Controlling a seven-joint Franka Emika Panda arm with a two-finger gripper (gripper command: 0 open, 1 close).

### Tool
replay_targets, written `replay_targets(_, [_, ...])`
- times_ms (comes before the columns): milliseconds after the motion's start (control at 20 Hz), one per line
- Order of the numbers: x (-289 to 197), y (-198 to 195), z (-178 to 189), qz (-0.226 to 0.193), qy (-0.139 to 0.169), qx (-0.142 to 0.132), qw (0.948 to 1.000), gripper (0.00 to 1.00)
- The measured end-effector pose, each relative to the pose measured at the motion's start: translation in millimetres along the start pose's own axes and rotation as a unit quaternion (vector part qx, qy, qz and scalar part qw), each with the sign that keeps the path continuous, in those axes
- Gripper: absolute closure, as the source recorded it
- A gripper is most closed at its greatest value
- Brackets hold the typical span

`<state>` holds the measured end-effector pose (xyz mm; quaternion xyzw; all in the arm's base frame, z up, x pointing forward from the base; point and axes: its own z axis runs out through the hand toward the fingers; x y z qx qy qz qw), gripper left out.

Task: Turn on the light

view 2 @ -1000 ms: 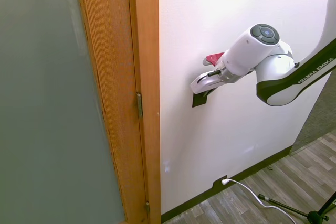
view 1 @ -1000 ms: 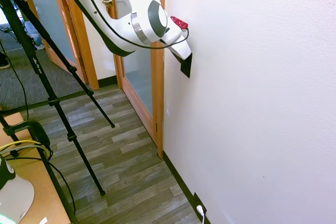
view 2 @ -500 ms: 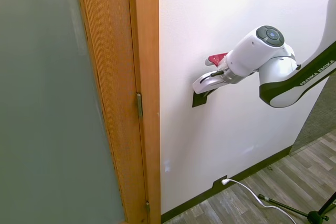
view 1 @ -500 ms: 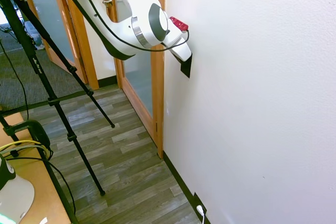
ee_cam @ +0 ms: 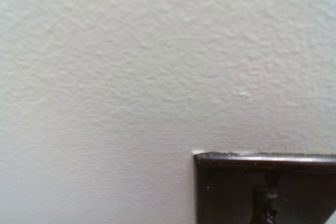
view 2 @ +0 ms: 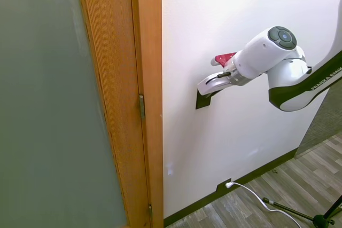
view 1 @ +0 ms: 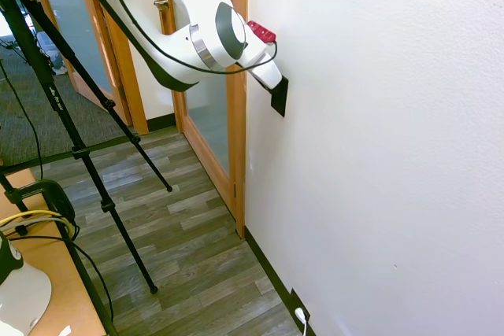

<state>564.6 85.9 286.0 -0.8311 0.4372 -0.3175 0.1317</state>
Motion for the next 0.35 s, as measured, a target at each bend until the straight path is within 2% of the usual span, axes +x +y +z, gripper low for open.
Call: replay_targets(350, [-12,2,-10,0.014,0.002,0.005,0.9999,0.0])
